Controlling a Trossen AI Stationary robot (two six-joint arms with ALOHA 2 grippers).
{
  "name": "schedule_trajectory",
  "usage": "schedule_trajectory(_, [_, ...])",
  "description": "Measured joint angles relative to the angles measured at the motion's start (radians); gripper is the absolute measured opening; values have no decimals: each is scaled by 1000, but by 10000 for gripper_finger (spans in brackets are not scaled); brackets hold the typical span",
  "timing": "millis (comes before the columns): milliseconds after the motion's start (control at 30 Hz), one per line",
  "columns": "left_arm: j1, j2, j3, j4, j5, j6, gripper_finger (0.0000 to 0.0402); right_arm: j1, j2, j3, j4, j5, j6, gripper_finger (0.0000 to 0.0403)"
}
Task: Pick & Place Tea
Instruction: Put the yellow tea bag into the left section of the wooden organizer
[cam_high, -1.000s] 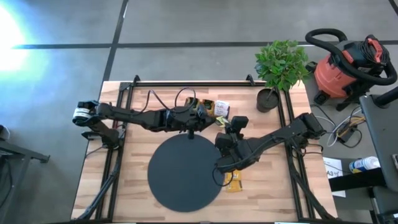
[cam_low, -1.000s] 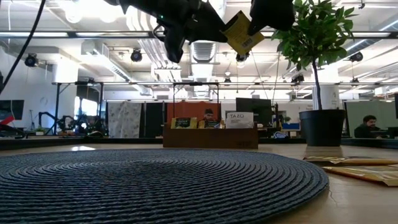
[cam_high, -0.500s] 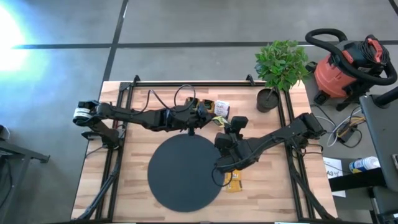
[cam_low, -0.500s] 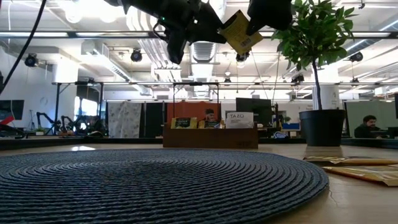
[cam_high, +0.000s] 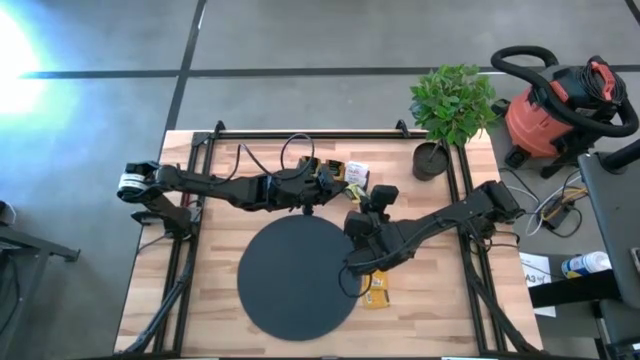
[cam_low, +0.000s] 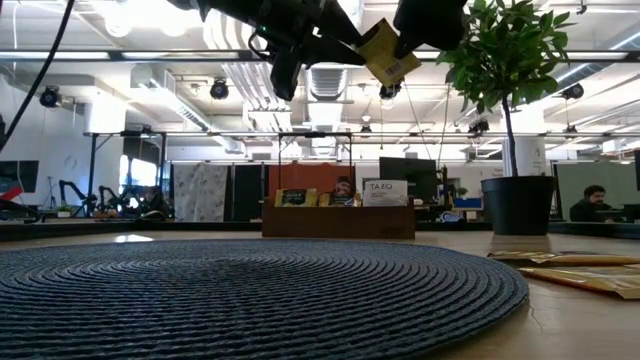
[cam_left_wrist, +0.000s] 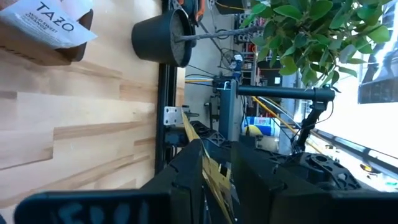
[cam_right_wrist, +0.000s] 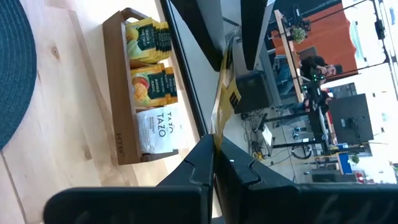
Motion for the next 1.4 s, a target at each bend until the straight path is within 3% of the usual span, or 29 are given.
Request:
schedule_trajectory(533, [-1,35,-2,13,18,36,76,-8,0,0,32,0,0,8])
schedule_trajectory(800, [0,36,-2,17,27,72,7,-8,0,0,49,-1,0,9])
schedule_trajectory(1233, [1,37,-2,11,33,136,1,8,-1,0,69,-6,34,9])
schedule_trajectory(1400, [17,37,-2,-3,30,146,1,42,-8,0,72,-6,68,37])
